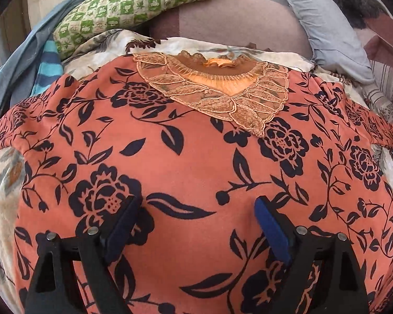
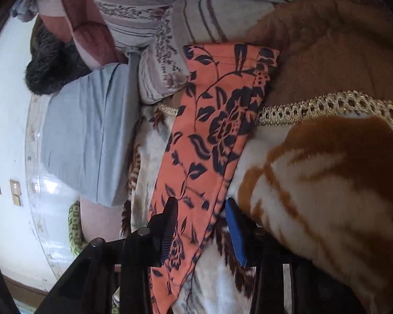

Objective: Fold small clothes

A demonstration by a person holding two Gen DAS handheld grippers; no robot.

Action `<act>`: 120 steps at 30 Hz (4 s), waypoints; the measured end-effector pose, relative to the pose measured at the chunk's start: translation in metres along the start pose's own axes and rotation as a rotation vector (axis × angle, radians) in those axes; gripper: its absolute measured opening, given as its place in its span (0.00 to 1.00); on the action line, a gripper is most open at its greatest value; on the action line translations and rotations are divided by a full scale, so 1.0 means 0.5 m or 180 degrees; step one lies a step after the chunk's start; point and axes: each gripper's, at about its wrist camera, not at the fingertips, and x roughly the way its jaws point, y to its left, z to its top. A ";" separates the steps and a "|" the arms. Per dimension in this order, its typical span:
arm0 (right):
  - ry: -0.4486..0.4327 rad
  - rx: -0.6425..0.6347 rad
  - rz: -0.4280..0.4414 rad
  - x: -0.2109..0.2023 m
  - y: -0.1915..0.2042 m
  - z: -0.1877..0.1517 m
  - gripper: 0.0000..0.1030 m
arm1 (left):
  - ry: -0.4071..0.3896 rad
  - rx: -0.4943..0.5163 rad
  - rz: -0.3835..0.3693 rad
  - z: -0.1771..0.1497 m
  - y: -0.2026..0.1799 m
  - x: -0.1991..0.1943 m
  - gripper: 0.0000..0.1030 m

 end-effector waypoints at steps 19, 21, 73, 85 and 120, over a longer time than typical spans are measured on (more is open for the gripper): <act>-0.0018 -0.0923 0.0588 -0.056 0.324 -0.111 0.06 | -0.0385 -0.0944 -0.0096 0.076 0.148 -0.064 0.87; 0.0097 -0.1189 0.0731 -0.063 0.409 -0.179 0.06 | -0.0500 -0.1046 0.0037 0.081 0.184 -0.078 0.87; 0.0830 -0.5666 -0.0171 0.119 0.598 -1.239 0.64 | -0.0674 -0.2205 0.0852 0.045 0.490 -0.112 0.87; 0.1547 -0.4373 -0.0460 0.324 0.621 -1.238 0.09 | -0.0591 -0.2150 0.0748 0.062 0.486 -0.087 0.87; 0.1654 -0.4217 -0.0062 0.206 0.572 -1.182 0.22 | -0.0459 -0.1975 0.0881 0.064 0.462 -0.069 0.87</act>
